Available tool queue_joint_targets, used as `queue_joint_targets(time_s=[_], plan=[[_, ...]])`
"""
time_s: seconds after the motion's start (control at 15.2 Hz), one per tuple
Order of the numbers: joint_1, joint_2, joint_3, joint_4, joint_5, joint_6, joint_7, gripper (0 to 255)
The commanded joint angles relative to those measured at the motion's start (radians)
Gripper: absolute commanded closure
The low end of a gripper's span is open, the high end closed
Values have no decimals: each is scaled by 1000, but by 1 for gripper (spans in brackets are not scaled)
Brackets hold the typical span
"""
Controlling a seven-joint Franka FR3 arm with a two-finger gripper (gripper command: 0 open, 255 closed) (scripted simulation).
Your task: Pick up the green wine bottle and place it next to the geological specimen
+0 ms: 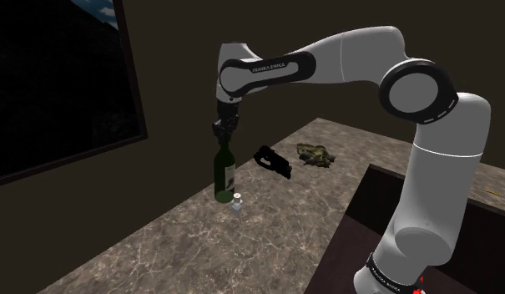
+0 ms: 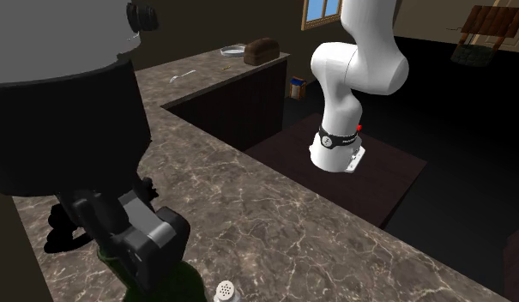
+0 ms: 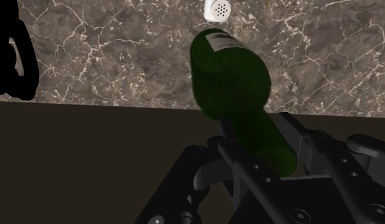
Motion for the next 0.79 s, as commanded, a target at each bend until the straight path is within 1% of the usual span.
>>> queue_joint_targets(time_s=[0.0,0.73], plan=[[0,-2,0,26,0,-28,0,255],[2,3,1,180,0,-177,1,255]])
